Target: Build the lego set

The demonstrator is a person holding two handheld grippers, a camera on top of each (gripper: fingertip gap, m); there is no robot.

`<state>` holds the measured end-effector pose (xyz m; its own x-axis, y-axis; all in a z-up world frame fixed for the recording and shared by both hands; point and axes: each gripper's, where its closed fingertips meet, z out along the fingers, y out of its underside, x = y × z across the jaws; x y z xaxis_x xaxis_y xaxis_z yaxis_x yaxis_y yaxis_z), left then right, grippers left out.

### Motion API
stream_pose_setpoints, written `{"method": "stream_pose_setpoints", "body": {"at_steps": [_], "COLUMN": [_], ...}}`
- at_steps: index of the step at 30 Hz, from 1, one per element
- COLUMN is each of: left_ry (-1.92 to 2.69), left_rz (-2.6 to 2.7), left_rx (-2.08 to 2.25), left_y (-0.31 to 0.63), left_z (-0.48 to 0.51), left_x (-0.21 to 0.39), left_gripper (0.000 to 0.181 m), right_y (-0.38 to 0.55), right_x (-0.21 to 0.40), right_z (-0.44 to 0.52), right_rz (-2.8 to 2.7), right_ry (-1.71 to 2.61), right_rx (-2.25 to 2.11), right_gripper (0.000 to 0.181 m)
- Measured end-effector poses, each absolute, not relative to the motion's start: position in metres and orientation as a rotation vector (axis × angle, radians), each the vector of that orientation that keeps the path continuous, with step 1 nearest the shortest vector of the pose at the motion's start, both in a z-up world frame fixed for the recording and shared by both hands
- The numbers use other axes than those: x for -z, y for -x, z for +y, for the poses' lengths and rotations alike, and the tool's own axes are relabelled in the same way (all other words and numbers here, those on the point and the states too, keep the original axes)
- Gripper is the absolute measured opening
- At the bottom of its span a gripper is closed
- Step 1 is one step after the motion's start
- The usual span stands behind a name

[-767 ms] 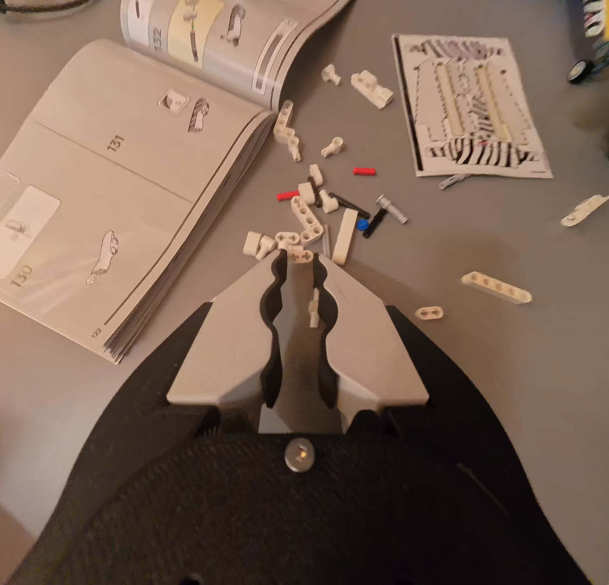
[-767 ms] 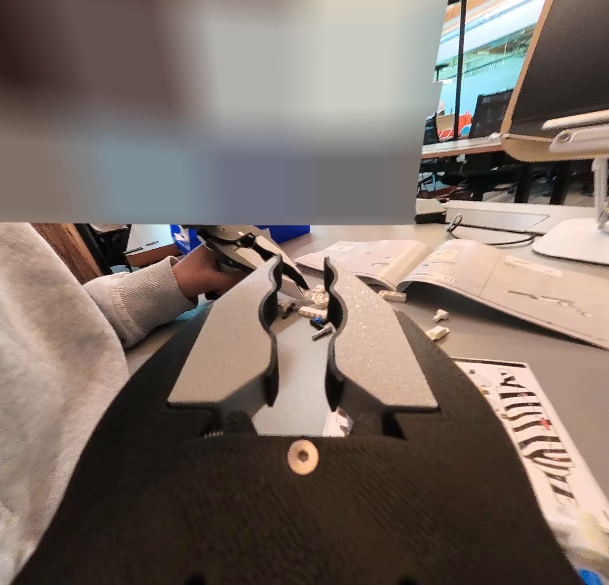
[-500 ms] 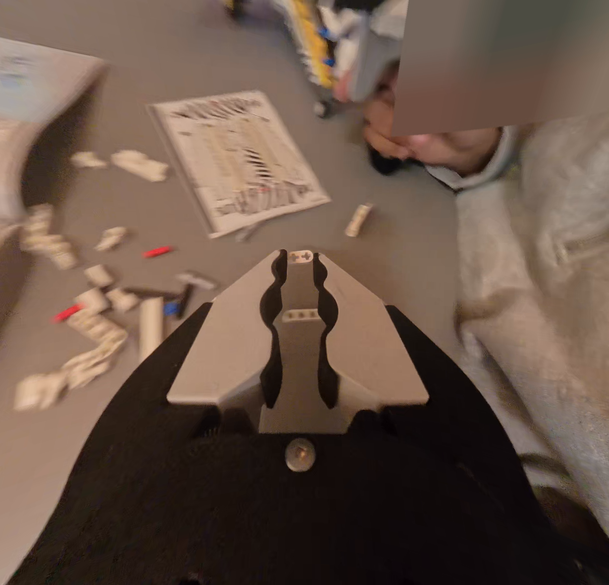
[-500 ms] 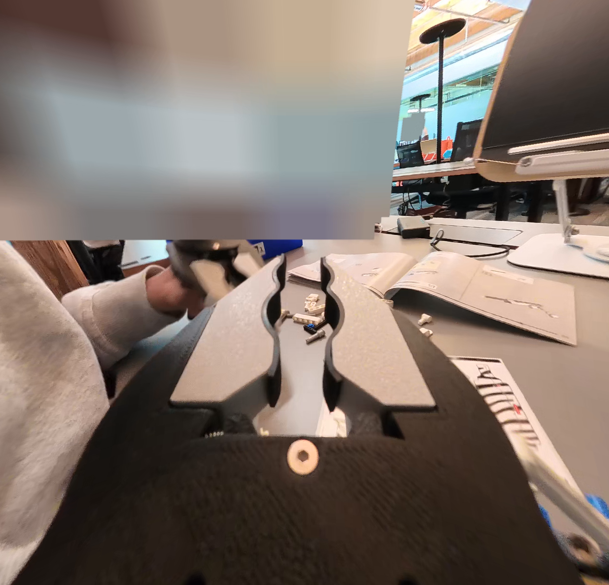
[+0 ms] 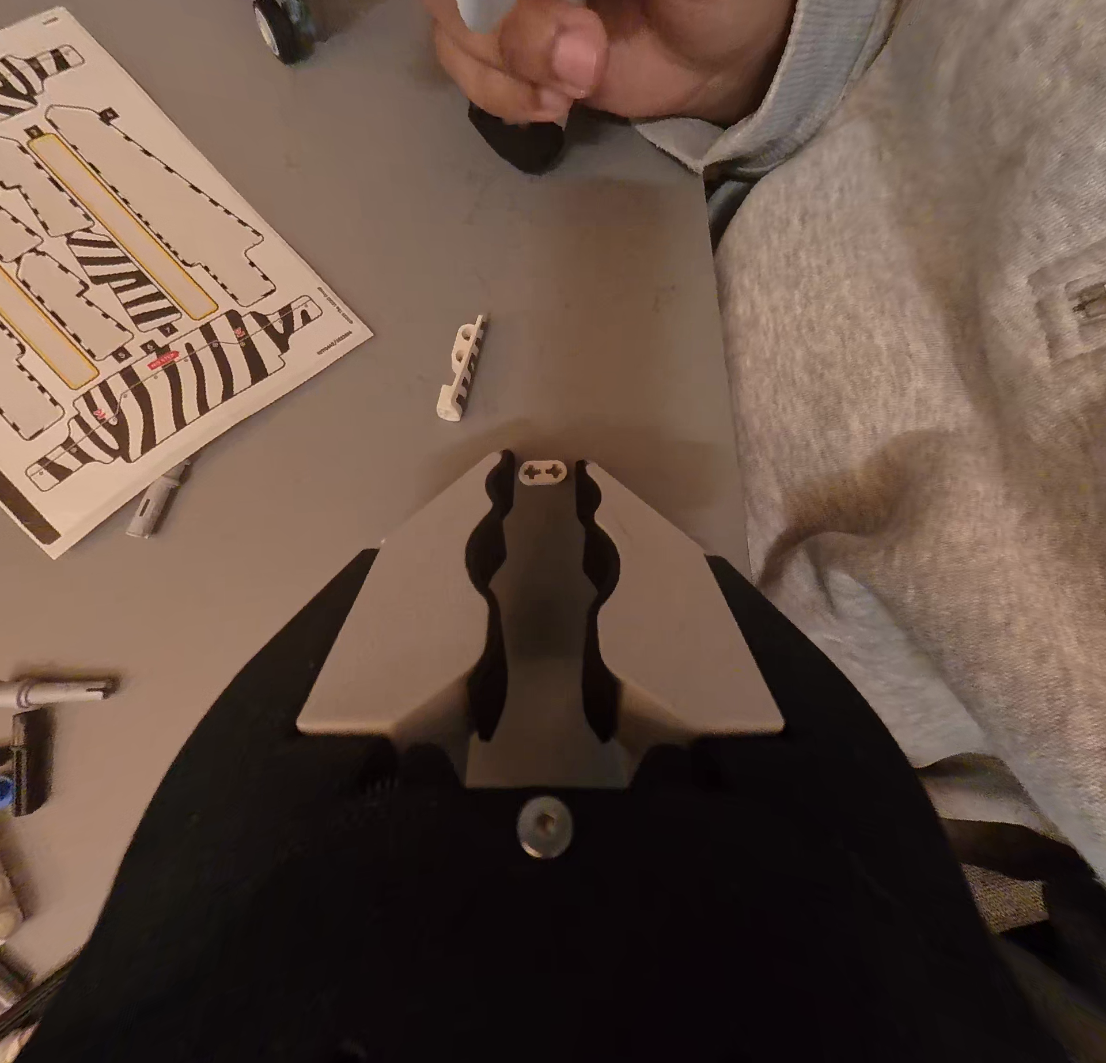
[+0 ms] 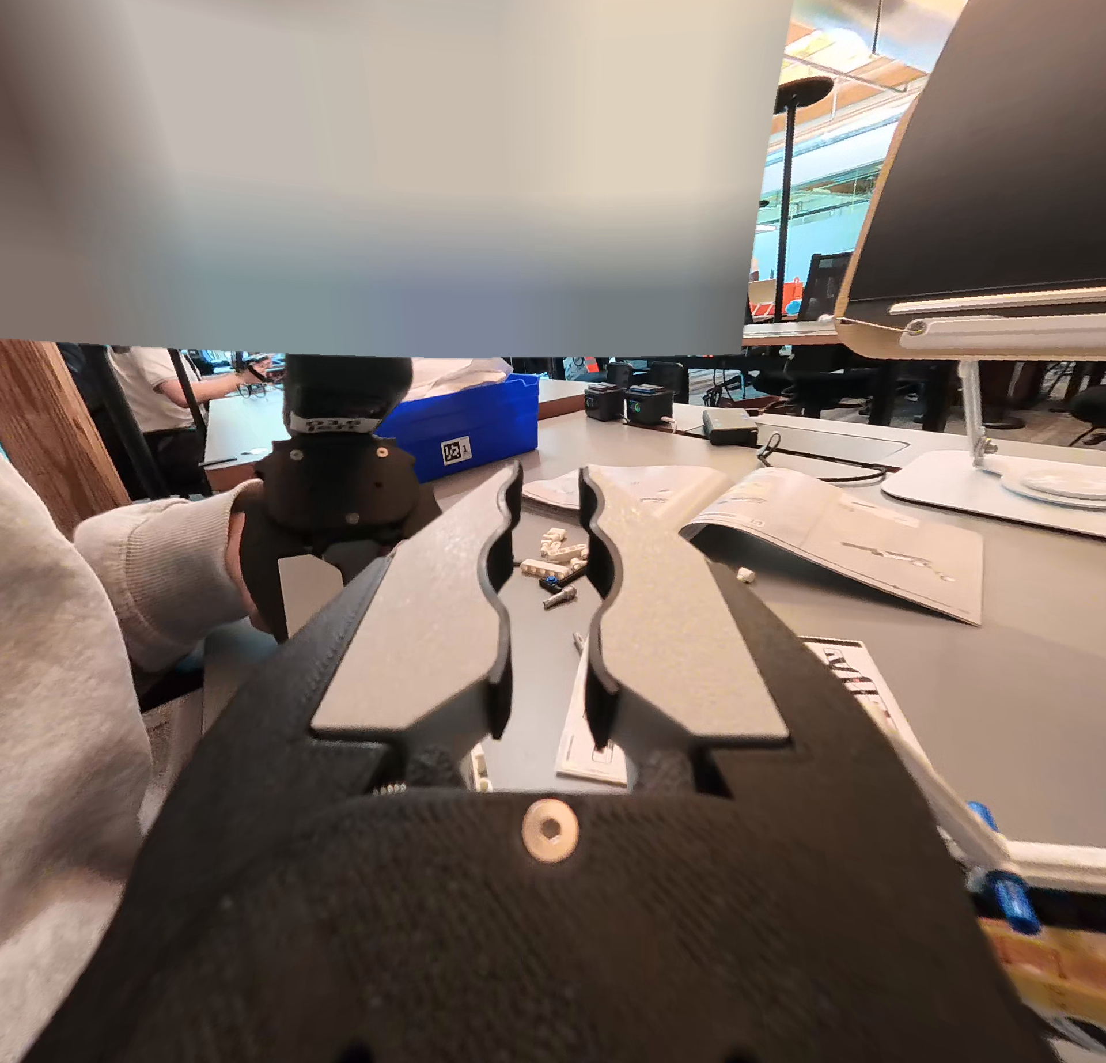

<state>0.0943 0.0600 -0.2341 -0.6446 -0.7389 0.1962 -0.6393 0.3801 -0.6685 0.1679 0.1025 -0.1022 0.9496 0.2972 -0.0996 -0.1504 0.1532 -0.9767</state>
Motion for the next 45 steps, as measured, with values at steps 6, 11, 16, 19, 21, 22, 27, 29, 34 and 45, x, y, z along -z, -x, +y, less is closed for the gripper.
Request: {"method": "stream_pose_setpoints", "body": {"at_steps": [6, 11, 16, 19, 21, 22, 27, 29, 34, 45], "left_ry": [1.281, 1.324, 1.39, 1.408, 1.442, 1.452, 1.461, 1.448, 1.443, 1.546], "left_rz": [2.466, 2.334, 2.179, 2.157, 2.162, 2.164, 2.189, 2.21, 2.297, 2.368], "left_rx": [1.113, 1.2, 1.254, 1.301, 1.291, 1.286, 1.282, 1.309, 1.373, 1.426], "left_y": [-0.095, -0.102, -0.121, -0.126, -0.128, -0.129, -0.13, -0.129, -0.125, -0.126], "left_z": [0.066, 0.07, 0.075, 0.07, 0.069, 0.069, 0.062, 0.055, 0.034, 0.013], "left_x": [0.233, 0.224, 0.212, 0.213, 0.216, 0.217, 0.219, 0.219, 0.221, 0.228], "left_gripper": [0.023, 0.026, 0.025, 0.026, 0.026, 0.026, 0.027, 0.026, 0.023, 0.003], "right_y": [-0.148, -0.14, -0.135, -0.136, -0.136, -0.135, -0.131, -0.13, -0.127, -0.137], "right_x": [0.119, 0.174, 0.215, 0.222, 0.23, 0.231, 0.231, 0.229, 0.227, 0.226], "right_z": [0.099, 0.082, 0.065, 0.066, 0.066, 0.067, 0.058, 0.048, 0.023, 0.024], "right_rz": [-0.19, -0.404, -0.432, -0.4, -0.392, -0.383, -0.361, -0.324, -0.212, -0.281], "right_ry": [1.619, 1.979, 2.158, 2.211, 2.26, 2.272, 2.301, 2.318, 2.352, 2.331], "right_rx": [-0.472, -0.28, -0.339, -0.374, -0.39, -0.408, -0.526, -0.616, -0.893, -0.75], "right_gripper": [0.025, 0.015, 0.017, 0.024, 0.021, 0.016, 0.006, 0.006, 0.006, 0.026]}}
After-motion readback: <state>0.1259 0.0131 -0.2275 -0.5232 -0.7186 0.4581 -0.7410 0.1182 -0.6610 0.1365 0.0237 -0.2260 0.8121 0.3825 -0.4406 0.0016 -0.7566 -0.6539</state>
